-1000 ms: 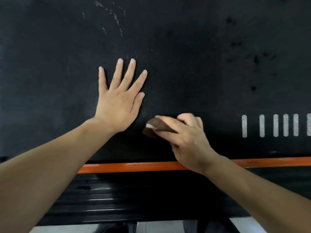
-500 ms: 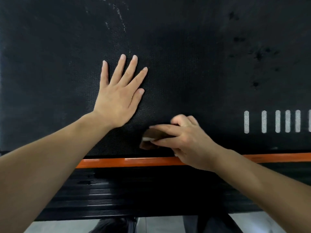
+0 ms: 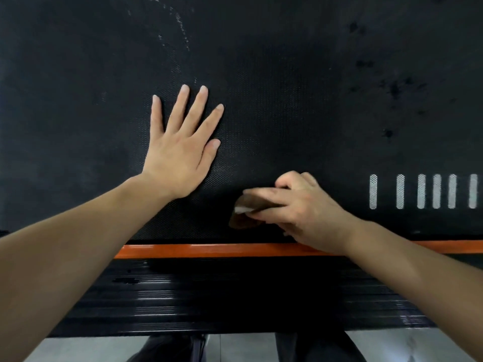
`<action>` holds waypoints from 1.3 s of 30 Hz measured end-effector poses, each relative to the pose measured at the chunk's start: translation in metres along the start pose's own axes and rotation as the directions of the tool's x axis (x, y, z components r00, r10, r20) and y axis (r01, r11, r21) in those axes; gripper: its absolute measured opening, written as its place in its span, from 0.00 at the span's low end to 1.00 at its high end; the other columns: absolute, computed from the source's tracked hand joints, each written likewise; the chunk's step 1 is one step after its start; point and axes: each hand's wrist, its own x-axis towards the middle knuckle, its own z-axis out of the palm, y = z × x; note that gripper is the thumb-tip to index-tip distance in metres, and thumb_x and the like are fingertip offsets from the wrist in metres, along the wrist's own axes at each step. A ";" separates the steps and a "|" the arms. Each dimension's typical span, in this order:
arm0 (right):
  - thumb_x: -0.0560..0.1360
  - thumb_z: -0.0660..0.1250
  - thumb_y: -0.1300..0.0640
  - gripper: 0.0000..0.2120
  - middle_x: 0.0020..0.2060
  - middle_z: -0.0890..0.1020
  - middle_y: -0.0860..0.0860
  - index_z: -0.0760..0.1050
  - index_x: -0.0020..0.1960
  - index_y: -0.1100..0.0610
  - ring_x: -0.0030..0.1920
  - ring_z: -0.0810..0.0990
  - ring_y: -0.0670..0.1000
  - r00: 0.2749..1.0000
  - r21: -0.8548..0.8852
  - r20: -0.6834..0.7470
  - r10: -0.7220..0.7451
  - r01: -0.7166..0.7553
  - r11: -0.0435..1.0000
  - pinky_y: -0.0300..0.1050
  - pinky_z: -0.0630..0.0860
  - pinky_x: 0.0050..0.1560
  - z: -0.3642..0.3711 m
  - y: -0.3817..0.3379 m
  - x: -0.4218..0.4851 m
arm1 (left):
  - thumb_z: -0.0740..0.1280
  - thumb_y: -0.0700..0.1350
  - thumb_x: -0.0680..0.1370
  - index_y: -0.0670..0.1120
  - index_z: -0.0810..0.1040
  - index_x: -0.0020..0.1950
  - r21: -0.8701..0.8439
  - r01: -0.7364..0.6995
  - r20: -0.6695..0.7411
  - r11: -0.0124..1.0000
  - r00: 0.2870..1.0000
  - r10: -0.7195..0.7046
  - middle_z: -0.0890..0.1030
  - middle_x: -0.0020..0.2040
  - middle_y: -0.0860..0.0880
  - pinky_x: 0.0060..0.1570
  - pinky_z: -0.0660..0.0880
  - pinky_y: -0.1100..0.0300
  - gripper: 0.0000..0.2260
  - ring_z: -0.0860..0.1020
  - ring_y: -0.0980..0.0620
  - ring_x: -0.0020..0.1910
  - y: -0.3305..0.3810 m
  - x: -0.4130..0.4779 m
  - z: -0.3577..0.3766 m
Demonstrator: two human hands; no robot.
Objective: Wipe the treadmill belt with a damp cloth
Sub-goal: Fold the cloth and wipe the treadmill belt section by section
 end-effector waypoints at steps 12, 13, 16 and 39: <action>0.79 0.63 0.56 0.16 0.70 0.75 0.48 0.78 0.66 0.47 0.49 0.70 0.54 0.975 -0.113 -0.170 0.144 -0.164 0.980 0.53 0.71 0.48 -0.023 0.050 -0.032 | 0.52 0.58 0.85 0.49 0.57 0.83 -0.046 0.105 0.002 0.993 0.994 -0.105 0.50 0.84 0.39 0.75 0.40 0.27 0.28 0.45 0.35 0.82 0.029 0.040 0.001; 0.79 0.63 0.57 0.16 0.67 0.78 0.50 0.79 0.65 0.48 0.48 0.68 0.52 0.961 -0.136 -0.219 0.170 -0.202 0.970 0.51 0.70 0.48 -0.028 0.067 -0.027 | 0.52 0.58 0.85 0.49 0.58 0.83 -0.048 0.109 -0.003 0.993 0.994 -0.109 0.50 0.84 0.39 0.76 0.40 0.28 0.28 0.45 0.34 0.82 0.032 0.047 0.001; 0.79 0.65 0.59 0.17 0.59 0.79 0.51 0.78 0.66 0.49 0.48 0.62 0.47 0.744 -0.005 -0.493 0.452 -0.522 0.853 0.45 0.72 0.52 -0.057 0.126 0.009 | 0.50 0.59 0.84 0.49 0.58 0.83 -0.053 0.088 -0.002 0.995 0.996 -0.089 0.50 0.84 0.39 0.77 0.41 0.30 0.28 0.45 0.35 0.83 0.045 0.070 0.002; 0.79 0.63 0.58 0.17 0.62 0.79 0.49 0.79 0.65 0.48 0.49 0.71 0.60 0.804 -0.101 -0.466 0.370 -0.463 0.880 0.55 0.70 0.48 -0.076 0.155 0.038 | 0.46 0.64 0.83 0.52 0.50 0.84 0.019 0.197 0.030 0.980 0.980 -0.198 0.45 0.84 0.39 0.76 0.40 0.29 0.31 0.41 0.35 0.82 0.065 0.179 -0.002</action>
